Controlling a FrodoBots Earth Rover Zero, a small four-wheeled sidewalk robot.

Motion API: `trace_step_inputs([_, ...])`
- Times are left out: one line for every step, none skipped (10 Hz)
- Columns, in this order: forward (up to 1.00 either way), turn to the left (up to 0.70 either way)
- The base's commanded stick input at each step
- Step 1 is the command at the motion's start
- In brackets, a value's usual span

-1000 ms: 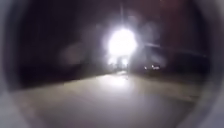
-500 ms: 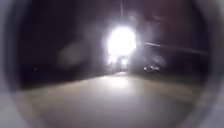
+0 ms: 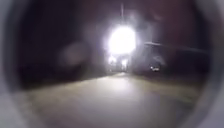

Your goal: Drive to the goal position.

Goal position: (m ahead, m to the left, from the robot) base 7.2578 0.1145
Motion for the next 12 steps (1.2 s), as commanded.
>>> trace_step_inputs([1.0,0.0])
trace_step_inputs([1.0,0.0])
trace_step_inputs([1.0,0.0])
trace_step_inputs([1.0,0.0])
trace_step_inputs([1.0,0.0])
trace_step_inputs([1.0,0.0])
trace_step_inputs([1.0,0.0])
trace_step_inputs([1.0,0.0])
trace_step_inputs([1.0,0.0])
trace_step_inputs([1.0,0.0])
trace_step_inputs([1.0,0.0])
trace_step_inputs([1.0,0.0])
